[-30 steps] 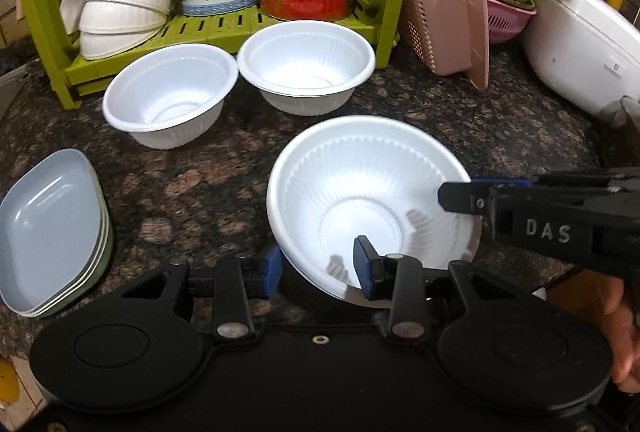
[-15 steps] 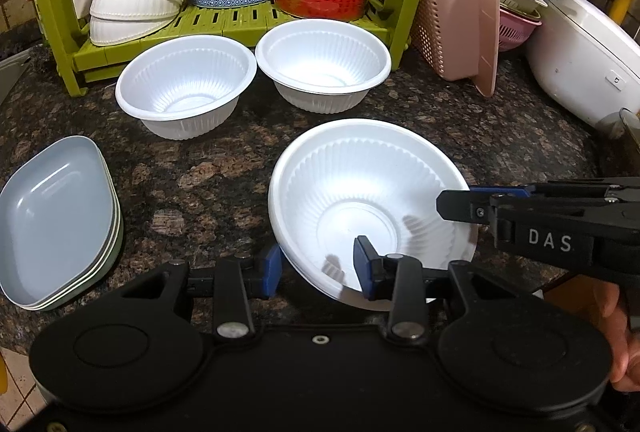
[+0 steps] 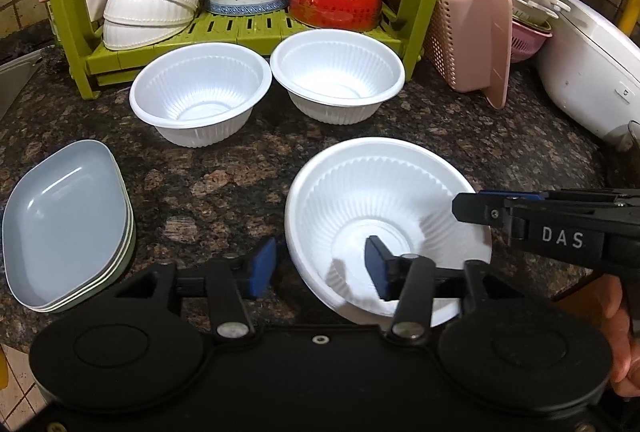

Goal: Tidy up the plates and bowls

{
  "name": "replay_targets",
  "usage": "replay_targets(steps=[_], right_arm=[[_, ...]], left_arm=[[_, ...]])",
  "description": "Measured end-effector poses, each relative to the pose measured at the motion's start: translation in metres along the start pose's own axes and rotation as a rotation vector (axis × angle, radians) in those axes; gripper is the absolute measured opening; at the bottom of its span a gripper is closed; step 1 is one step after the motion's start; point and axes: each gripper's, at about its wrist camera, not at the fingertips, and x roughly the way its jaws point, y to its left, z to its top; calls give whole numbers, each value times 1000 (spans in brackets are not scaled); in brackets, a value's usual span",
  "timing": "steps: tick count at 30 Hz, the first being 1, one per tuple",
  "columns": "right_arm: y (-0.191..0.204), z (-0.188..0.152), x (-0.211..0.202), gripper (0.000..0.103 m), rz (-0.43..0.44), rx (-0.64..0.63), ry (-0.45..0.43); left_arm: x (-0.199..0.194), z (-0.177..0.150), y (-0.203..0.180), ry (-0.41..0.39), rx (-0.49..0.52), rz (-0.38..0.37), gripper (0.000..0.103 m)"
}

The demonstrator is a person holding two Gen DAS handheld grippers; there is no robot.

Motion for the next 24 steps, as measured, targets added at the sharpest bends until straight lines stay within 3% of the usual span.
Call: replay_targets(steps=[15,24], right_arm=[[2,3,-6,34,-5,-9,-66],[7,7,-11,48,-2,-8,-125]], left_arm=[[-3,2,7,-26,-23,32,60],[-6,4,11,-78,-38,127,66]])
